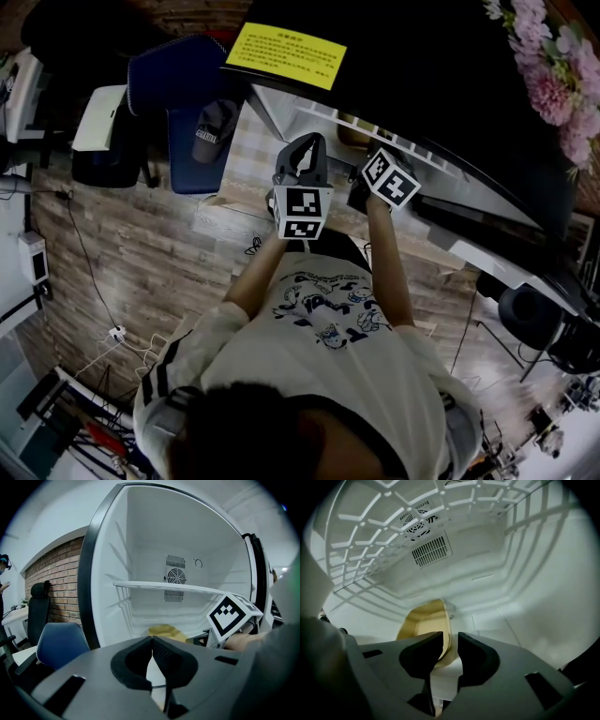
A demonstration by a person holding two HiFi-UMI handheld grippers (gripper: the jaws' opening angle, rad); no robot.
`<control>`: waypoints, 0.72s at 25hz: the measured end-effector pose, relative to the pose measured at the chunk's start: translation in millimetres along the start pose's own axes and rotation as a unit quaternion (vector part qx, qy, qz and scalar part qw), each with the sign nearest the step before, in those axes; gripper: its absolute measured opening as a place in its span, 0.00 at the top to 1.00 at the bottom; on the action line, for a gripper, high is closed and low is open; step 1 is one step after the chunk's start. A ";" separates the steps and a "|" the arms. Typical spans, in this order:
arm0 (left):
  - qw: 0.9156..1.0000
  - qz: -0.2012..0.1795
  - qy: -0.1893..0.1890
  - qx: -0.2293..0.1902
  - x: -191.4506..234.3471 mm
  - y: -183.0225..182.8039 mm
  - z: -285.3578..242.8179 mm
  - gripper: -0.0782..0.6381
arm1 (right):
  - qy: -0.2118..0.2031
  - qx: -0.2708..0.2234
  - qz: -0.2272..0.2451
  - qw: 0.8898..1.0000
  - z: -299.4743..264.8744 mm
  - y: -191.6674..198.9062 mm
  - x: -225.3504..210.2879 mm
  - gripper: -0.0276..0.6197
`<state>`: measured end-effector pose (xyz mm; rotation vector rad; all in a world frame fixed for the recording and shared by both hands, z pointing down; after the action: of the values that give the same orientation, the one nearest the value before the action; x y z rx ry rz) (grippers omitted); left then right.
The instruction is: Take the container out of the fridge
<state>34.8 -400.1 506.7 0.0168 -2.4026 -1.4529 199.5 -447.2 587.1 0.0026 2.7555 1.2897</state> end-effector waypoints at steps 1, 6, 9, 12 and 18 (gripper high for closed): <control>1.000 0.001 -0.001 0.000 0.6 0.3 0.4 0.87 | 0.002 0.002 -0.005 1.000 -1.1 0.9 -0.3 0.78; 1.000 0.001 -0.005 -0.004 4.3 -2.9 2.7 0.87 | 0.013 0.004 -0.016 1.000 -5.0 0.6 -0.4 0.81; 1.000 0.003 -0.006 -0.002 6.4 -2.5 2.9 0.87 | 0.018 0.009 -0.030 0.999 -7.6 2.0 -1.3 0.81; 1.000 0.005 -0.006 -0.001 8.2 -1.9 3.2 0.87 | 0.018 0.011 -0.046 0.999 -10.0 2.4 -1.3 0.83; 1.000 0.011 -0.006 0.001 11.5 0.1 5.7 0.87 | 0.035 0.006 -0.039 0.999 -8.4 2.8 -2.3 0.87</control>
<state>22.3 -397.2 507.5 -0.0176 -2.4069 -1.4437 200.9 -452.0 594.8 -0.1501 2.7904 1.2761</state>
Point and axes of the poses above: the fingertips, and each gripper's own axes: z backward along the fingers, x to its left, y out of its underside, the point moved 1 cm from there along z, backward along the fingers, and after that the axes turned 15 degrees about z, right-handed, at the moved point
